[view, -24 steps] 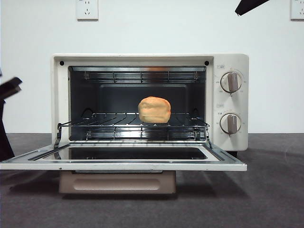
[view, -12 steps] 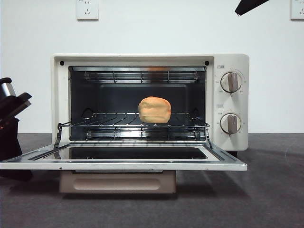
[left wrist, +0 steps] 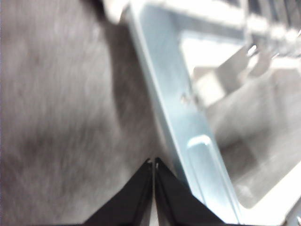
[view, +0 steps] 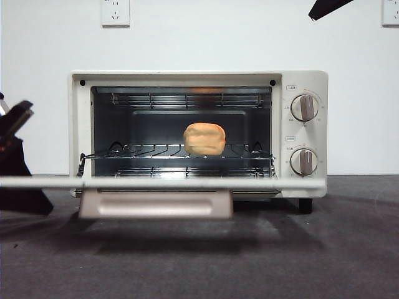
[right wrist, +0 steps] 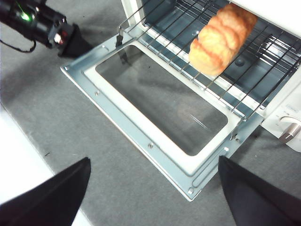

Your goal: The left arm flap open the oven, the right arm pick bread and place it into oven, the left arm flap close the oven

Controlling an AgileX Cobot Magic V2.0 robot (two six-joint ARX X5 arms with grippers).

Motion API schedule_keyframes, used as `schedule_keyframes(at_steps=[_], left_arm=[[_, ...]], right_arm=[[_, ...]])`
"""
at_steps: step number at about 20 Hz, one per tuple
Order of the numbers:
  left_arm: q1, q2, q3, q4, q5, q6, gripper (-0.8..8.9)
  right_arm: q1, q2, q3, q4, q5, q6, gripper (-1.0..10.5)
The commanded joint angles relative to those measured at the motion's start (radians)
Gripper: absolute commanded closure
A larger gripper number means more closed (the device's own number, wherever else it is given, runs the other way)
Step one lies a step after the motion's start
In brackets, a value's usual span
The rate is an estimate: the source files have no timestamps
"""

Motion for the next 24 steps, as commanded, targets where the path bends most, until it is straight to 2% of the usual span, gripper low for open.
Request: schedule_keyframes(at_steps=[1, 11, 17, 20, 24], left_arm=[[0.003, -0.034, 0.012, 0.070, 0.053, -0.036, 7.98], [0.010, -0.139, 0.014, 0.320, 0.053, -0.174, 7.98], [0.006, -0.208, 0.014, 0.307, 0.053, -0.173, 7.98], [0.000, -0.293, 0.040, 0.197, 0.037, -0.135, 7.97], [-0.039, -0.418, 0.162, -0.142, -0.085, 0.042, 7.97]], right_arm=[[0.009, 0.007, 0.018, 0.006, 0.000, -0.007, 5.1], [0.010, 0.007, 0.018, 0.006, -0.001, 0.023, 5.1], [0.010, 0.008, 0.018, 0.007, 0.003, 0.023, 5.1], [0.010, 0.008, 0.018, 0.017, 0.033, 0.023, 5.1], [0.010, 0.009, 0.018, 0.052, 0.052, 0.023, 5.1]])
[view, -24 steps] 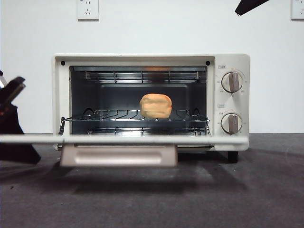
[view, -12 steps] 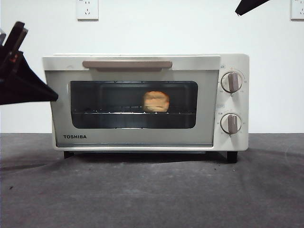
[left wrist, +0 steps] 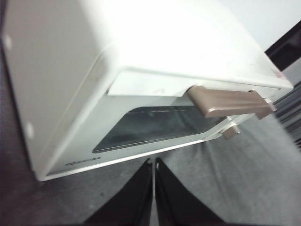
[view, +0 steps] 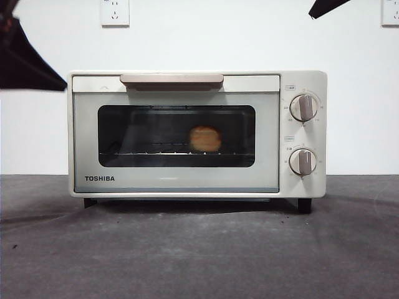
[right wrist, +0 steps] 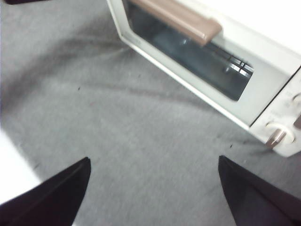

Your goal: The left arm flap open the oven, the right arm pick bread and place it into oven, the left arm flap close the oven

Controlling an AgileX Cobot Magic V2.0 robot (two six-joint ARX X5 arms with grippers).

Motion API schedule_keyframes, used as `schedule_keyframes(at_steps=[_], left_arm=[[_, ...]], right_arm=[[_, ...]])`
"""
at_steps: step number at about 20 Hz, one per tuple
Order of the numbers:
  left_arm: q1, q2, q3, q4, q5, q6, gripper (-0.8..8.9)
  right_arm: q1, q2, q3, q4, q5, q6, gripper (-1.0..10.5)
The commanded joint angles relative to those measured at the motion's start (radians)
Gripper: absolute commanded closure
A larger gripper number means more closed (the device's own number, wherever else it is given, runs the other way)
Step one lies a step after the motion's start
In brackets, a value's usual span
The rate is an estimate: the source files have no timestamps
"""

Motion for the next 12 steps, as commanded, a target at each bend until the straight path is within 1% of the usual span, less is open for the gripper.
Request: schedule_keyframes(at_steps=[1, 7, 10, 12], left_arm=[[-0.031, -0.050, 0.092, -0.171, -0.069, 0.149, 7.97], [-0.139, -0.132, 0.329, -0.532, -0.221, 0.283, 7.97], [-0.185, -0.137, 0.426, -0.702, -0.228, 0.311, 7.97], [-0.199, -0.137, 0.453, -0.753, -0.228, 0.311, 7.97]], right_arm=[[0.010, 0.010, 0.018, 0.024, 0.005, 0.011, 5.1], [0.010, 0.010, 0.018, 0.069, 0.012, 0.011, 5.1], [0.010, 0.010, 0.018, 0.069, 0.013, 0.011, 5.1], [0.010, 0.010, 0.018, 0.068, 0.012, 0.011, 5.1]])
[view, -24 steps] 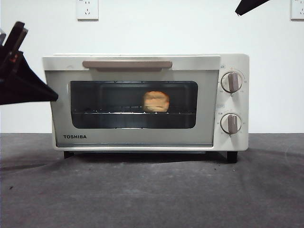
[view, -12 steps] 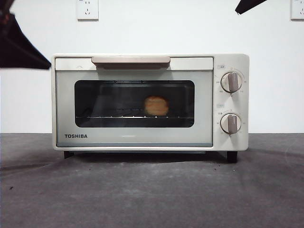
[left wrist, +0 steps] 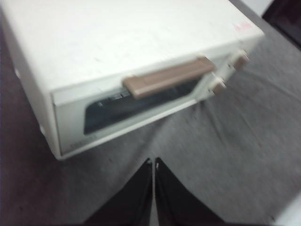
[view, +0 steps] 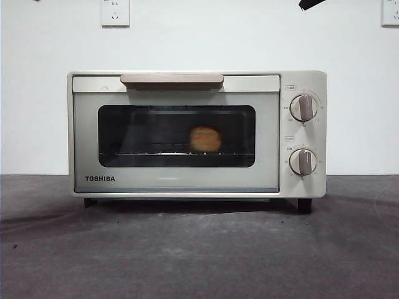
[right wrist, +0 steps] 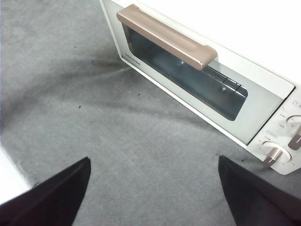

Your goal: The left arm flap open the oven, the right arm pick bread and place it into oven, the left arm flap close the oven

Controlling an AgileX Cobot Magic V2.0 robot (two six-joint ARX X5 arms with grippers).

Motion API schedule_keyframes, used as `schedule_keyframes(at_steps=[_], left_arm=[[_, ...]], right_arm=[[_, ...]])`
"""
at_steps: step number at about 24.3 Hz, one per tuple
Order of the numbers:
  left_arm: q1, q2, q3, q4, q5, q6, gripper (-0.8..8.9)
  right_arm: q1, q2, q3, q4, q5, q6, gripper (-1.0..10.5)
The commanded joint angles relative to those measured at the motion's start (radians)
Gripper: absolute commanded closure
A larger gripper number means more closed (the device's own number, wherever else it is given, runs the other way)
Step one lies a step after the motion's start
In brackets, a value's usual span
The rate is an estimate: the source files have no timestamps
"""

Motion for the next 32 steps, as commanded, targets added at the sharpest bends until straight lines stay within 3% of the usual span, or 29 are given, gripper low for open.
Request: schedule_keyframes(at_steps=[1, 14, 16, 19, 20, 32], left_arm=[[-0.018, 0.006, 0.048, -0.052, -0.005, 0.026, 7.97], [-0.027, -0.005, 0.050, -0.077, -0.005, 0.026, 7.97], [-0.027, -0.005, 0.050, -0.077, -0.005, 0.026, 7.97], [-0.027, -0.005, 0.050, -0.077, -0.005, 0.026, 7.97], [-0.027, -0.005, 0.050, -0.077, -0.005, 0.026, 7.97], [-0.027, -0.005, 0.050, -0.069, -0.005, 0.026, 7.97]], right_arm=[[0.010, 0.010, 0.018, 0.010, 0.004, 0.011, 5.1], [0.011, 0.010, 0.018, -0.005, 0.004, 0.011, 5.2], [0.011, 0.010, 0.018, -0.006, 0.004, 0.011, 5.9], [0.011, 0.010, 0.018, -0.006, 0.004, 0.010, 9.0], [0.011, 0.010, 0.018, -0.005, 0.005, 0.009, 9.5], [0.010, 0.009, 0.018, 0.006, 0.004, 0.010, 9.4]])
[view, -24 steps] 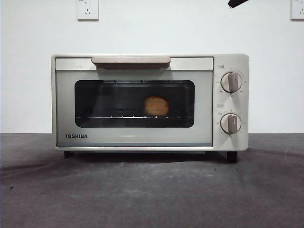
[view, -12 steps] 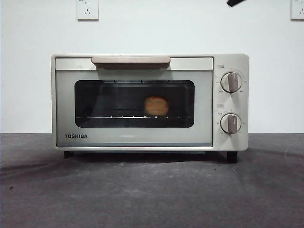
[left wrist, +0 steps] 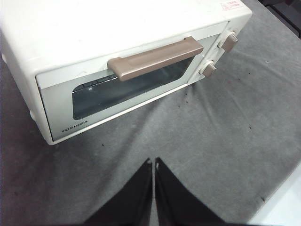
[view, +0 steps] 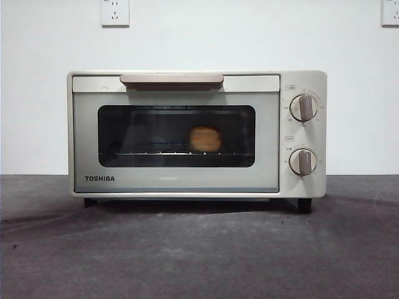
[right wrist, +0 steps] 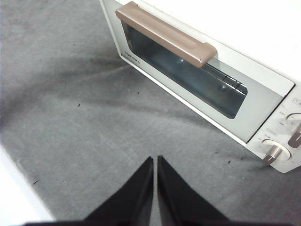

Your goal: The left arm flap open the oven, the right arm pick bread and place it into oven, the left arm flap close the oven

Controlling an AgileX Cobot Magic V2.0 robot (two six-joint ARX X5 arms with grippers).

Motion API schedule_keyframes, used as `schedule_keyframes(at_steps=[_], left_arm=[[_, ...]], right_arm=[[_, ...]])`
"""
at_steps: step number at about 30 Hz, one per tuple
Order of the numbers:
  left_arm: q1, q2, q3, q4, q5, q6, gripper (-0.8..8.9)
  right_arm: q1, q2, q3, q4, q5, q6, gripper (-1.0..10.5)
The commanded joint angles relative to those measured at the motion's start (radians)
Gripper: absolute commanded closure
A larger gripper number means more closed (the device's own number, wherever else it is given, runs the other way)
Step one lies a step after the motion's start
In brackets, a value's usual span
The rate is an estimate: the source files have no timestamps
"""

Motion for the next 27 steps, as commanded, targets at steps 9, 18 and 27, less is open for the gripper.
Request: schedule_keyframes(at_steps=[9, 18, 27], left_arm=[[-0.005, 0.002, 0.020, 0.011, -0.004, 0.009, 7.97], [0.048, -0.098, 0.004, 0.122, -0.028, 0.126, 7.94], [0.201, -0.381, -0.306, 0.718, -0.174, 0.151, 7.94]], right_arm=[[0.010, 0.009, 0.018, 0.013, 0.004, 0.010, 9.4], [0.010, 0.009, 0.018, 0.013, 0.004, 0.010, 9.4], [0.010, 0.009, 0.018, 0.013, 0.004, 0.010, 9.4]])
